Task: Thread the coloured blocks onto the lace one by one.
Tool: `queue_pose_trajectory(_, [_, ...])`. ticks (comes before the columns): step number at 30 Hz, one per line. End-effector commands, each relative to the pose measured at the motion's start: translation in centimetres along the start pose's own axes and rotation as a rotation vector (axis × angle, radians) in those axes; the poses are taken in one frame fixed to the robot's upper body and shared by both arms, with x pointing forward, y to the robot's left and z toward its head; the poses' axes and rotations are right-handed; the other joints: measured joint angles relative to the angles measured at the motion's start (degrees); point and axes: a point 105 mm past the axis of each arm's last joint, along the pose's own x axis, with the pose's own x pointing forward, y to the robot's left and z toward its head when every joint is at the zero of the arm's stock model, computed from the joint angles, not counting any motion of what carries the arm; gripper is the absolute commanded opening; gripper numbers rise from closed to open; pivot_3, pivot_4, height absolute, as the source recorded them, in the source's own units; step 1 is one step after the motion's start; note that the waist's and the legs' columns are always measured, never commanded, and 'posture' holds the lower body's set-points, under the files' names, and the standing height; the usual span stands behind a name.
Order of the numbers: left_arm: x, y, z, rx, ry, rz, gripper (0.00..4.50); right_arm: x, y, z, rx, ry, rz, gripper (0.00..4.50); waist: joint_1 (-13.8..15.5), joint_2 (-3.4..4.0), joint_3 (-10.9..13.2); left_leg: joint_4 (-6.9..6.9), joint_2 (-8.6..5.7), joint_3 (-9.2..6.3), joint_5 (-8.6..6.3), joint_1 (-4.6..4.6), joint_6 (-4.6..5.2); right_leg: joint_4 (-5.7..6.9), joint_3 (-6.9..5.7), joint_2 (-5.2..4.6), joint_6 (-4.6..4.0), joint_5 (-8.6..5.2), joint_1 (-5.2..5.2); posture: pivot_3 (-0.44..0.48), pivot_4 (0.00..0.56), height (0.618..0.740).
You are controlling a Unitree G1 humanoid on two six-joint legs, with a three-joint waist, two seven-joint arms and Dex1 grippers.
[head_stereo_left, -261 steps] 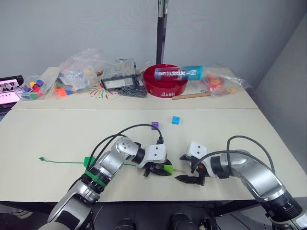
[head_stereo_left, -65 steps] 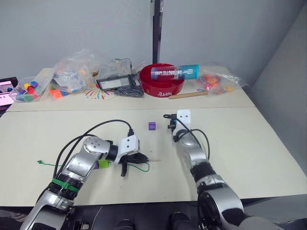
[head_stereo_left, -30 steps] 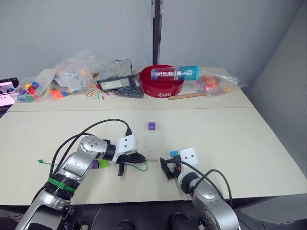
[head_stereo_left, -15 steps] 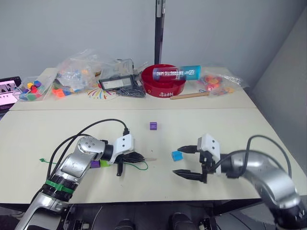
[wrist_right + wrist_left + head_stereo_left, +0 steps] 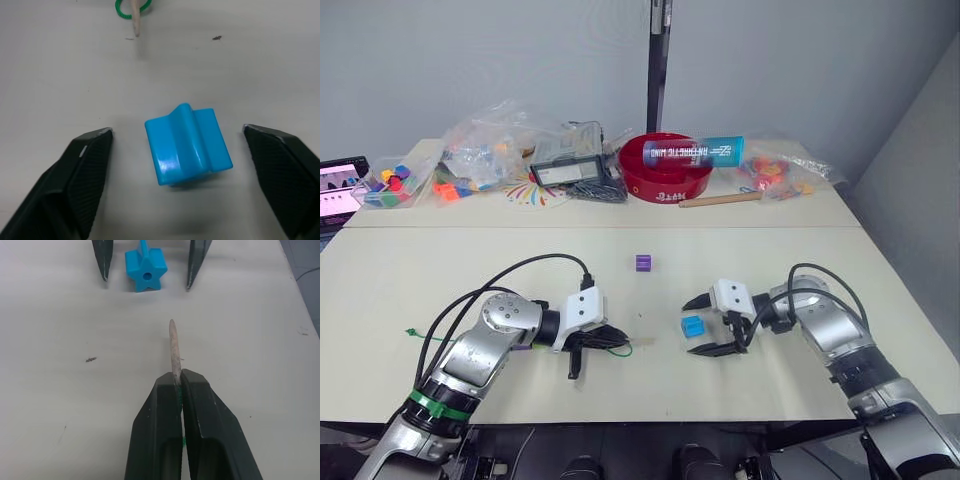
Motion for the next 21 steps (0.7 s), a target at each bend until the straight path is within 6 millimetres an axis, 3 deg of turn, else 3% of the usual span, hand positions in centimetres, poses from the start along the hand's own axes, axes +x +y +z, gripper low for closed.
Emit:
queue_pose_trajectory(1, [-0.6,0.1,0.9,0.022,-0.02,0.017,0.0,-0.1,-0.4,0.8,-0.029,-0.035,-0.004,2.98,-0.1,0.0,0.0,0.0,0.0,0.0,0.0,0.01,0.0,0.01,0.0,0.0,0.0,0.0,0.0,0.0,0.15,0.731])
queue_pose_trajectory(6, [-0.4,0.3,1.3,0.027,-0.023,0.017,0.0,0.1,-0.5,0.4,-0.029,-0.03,-0.03,1.36,-0.2,0.0,0.0,0.0,0.01,0.0,0.0,0.05,0.0,0.05,0.01,0.02,-0.01,0.01,0.01,0.0,0.15,0.731])
queue_pose_trajectory(21, [0.8,0.9,1.7,0.056,-0.008,0.024,0.0,1.3,1.0,1.7,0.041,-0.062,-0.034,1.36,-0.1,0.0,0.0,0.0,0.0,0.0,0.01,0.04,-0.01,0.09,0.01,0.01,-0.01,0.01,0.0,0.0,0.15,0.731])
